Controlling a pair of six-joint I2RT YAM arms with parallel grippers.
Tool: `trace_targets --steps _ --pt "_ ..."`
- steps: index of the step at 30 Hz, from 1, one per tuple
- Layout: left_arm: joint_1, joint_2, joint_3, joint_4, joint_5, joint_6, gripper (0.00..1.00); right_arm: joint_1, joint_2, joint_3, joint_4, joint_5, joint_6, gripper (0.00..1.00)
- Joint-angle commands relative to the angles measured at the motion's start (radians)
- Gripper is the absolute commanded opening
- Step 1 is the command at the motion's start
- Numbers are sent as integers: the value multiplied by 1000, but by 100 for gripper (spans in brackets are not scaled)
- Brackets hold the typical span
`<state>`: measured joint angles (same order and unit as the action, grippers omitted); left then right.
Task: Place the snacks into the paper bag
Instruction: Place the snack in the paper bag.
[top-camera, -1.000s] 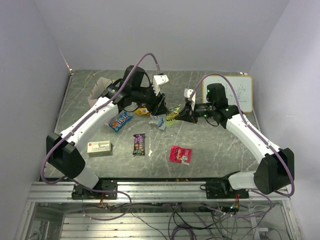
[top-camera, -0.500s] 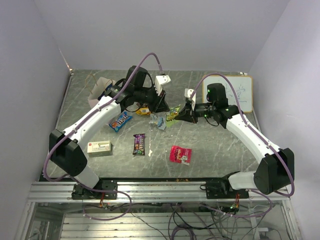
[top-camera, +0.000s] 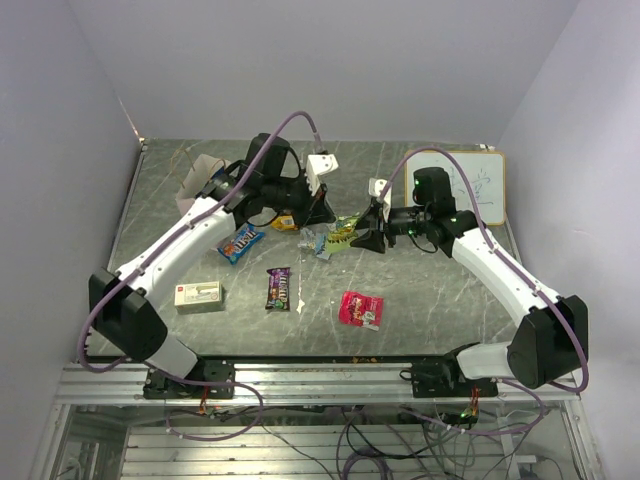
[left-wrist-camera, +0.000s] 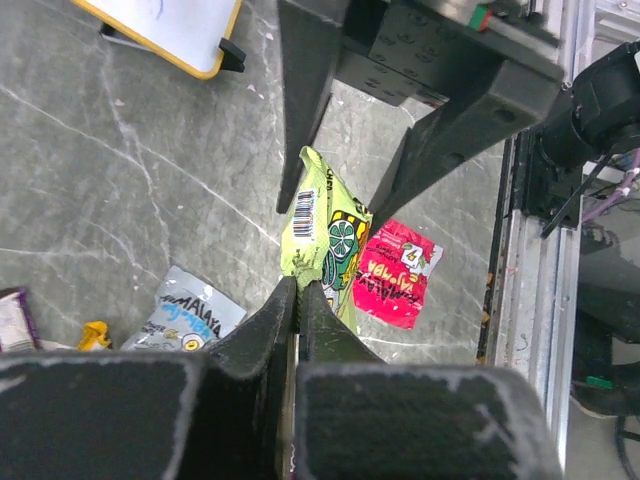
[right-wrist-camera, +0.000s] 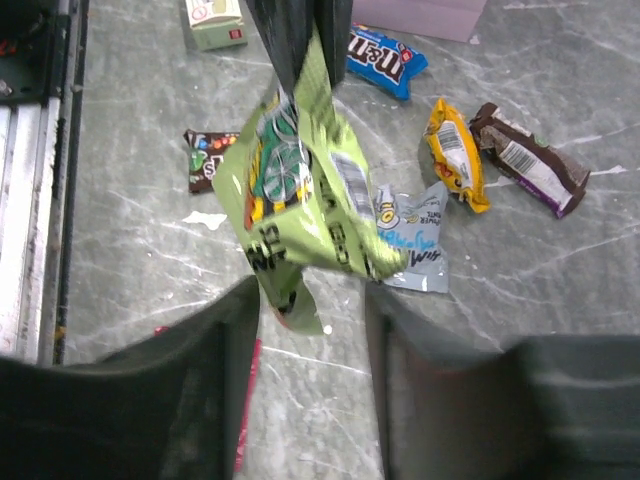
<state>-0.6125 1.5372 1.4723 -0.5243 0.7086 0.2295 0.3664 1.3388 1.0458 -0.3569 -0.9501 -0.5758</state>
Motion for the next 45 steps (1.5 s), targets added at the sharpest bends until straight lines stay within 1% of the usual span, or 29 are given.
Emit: trace_targets --steps 1,3,6,10,13,18,23,25,28,32,38,45 --pt "-6 -99 -14 -7 -41 79 7 -12 12 4 -5 7 -20 53" --pt "5 -132 -25 -9 -83 91 7 -17 14 6 -13 11 -25 57" --pt "41 -183 -42 -7 -126 93 7 -31 13 9 -18 5 -27 61" --pt "120 -264 -58 -5 -154 82 7 -52 3 3 -9 -6 -19 63" --pt "186 -328 -60 3 -207 69 7 -67 4 -1 1 -1 -12 63" --pt "318 -453 -48 22 -390 48 7 -76 23 0 0 15 -9 63" --pt "449 -530 -17 18 -625 64 7 -80 43 3 0 28 -6 63" --pt "476 -538 -5 14 -706 94 7 -82 45 2 -2 30 -4 63" --pt "481 -521 18 -7 -804 139 7 -88 43 -1 2 30 -3 63" --pt "482 -488 19 3 -839 193 7 -96 40 -4 6 26 -1 63" --pt "481 -405 -1 16 -834 288 7 -99 38 -7 7 27 -2 64" --pt "481 -325 -22 54 -805 309 7 -99 52 -6 4 33 -6 63"
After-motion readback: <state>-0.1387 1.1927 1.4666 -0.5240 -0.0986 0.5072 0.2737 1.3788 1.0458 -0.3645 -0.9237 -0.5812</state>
